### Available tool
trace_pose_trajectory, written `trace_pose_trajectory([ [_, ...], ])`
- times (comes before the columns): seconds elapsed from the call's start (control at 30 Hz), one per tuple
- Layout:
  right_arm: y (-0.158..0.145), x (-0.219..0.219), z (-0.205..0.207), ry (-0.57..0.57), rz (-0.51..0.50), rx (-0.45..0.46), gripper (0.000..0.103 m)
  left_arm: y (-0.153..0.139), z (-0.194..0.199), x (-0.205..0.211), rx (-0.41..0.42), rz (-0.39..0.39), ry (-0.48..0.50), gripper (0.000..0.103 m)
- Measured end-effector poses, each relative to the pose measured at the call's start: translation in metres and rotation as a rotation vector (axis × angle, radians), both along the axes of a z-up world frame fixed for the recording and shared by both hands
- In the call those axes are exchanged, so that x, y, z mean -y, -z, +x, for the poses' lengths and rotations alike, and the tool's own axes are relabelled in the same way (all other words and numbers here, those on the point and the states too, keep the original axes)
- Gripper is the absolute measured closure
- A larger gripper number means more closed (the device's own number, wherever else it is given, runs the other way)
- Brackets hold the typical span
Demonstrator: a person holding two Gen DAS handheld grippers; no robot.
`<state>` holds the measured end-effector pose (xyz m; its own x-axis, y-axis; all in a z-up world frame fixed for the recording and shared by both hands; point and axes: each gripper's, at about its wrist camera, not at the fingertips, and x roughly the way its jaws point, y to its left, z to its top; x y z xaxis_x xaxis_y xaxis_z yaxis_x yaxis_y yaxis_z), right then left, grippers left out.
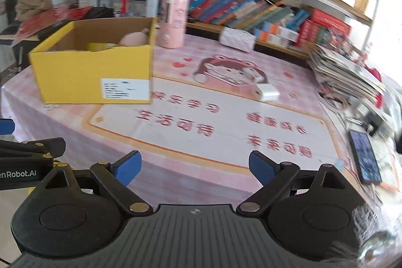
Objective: Organize objects
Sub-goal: 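Move both open grippers from the box toward the white charger and small carton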
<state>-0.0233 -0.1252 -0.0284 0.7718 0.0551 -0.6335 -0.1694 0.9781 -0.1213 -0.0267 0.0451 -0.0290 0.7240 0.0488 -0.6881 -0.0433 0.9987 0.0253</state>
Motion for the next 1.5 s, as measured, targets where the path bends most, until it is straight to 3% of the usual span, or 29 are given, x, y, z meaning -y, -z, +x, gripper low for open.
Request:
trace_pose_trajectory([
  [0.53, 0.000, 0.065, 0.034, 0.186, -0.005, -0.013, 0.010, 0.000, 0.058, 0.064, 0.000, -0.004, 0.164, 0.014],
  [1.07, 0.003, 0.098, 0.117, 0.123, -0.018, -0.047, 0.010, 0.005, 0.130, 0.100, -0.032, -0.013, 0.109, 0.014],
  [1.5, 0.009, 0.127, 0.179, 0.045, 0.027, -0.077, 0.013, 0.006, 0.172, 0.125, -0.046, 0.007, 0.034, 0.014],
])
